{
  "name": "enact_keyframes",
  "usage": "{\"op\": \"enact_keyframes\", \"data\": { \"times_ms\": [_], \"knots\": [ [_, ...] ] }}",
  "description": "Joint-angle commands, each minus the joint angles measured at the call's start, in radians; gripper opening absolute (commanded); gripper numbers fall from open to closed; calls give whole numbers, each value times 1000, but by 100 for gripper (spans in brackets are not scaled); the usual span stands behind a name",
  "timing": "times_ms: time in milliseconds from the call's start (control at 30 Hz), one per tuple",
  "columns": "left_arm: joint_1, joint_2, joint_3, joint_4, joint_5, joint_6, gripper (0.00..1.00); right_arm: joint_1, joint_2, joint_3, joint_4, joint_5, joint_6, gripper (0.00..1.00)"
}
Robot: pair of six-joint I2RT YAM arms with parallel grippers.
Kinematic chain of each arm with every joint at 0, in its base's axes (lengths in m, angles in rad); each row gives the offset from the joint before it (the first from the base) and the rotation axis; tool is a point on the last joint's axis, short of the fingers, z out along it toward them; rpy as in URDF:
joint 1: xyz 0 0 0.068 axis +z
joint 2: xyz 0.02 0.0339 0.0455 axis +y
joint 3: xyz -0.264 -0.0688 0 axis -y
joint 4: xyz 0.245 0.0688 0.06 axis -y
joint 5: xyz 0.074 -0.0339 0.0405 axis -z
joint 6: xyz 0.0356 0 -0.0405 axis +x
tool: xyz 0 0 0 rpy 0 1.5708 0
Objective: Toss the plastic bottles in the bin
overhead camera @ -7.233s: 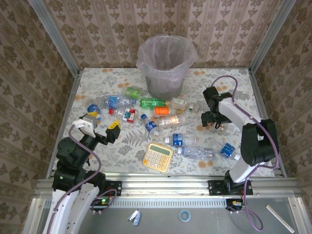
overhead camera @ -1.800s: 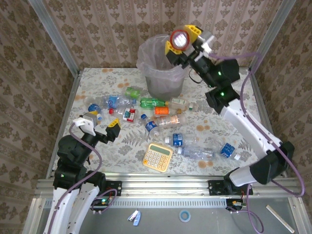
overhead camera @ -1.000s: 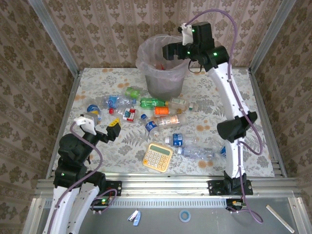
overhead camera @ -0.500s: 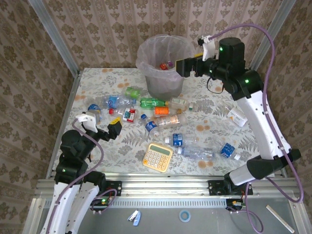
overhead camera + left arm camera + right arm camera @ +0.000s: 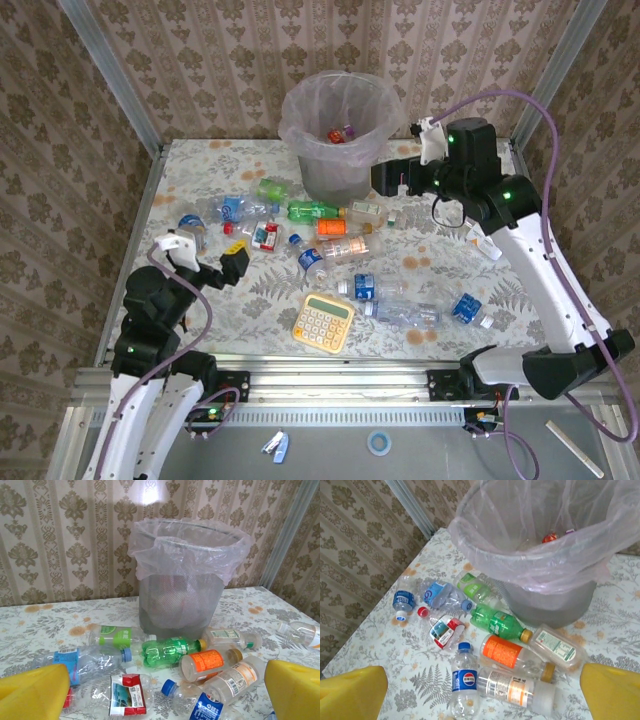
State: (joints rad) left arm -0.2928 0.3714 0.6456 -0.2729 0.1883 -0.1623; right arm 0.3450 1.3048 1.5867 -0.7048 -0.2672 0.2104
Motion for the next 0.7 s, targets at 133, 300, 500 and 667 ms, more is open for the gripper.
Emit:
{"op": "enact_keyframes", "data": {
  "times_ms": [133,300,500,667],
  "knots": [
    [6,253,195,-239,-95,-58,100,16,-55,-83,25,-38,6,100],
    [34,567,378,-444,-203,-108,100,35,-101,-153,13,-42,-20,100],
    [195,741,488,-482,-144,-169,100,66,-195,-251,29,-65,-29,100],
    [316,853,550,-499,-167,-143,99,111,-323,-346,75,-85,-88,100]
  ]
}}
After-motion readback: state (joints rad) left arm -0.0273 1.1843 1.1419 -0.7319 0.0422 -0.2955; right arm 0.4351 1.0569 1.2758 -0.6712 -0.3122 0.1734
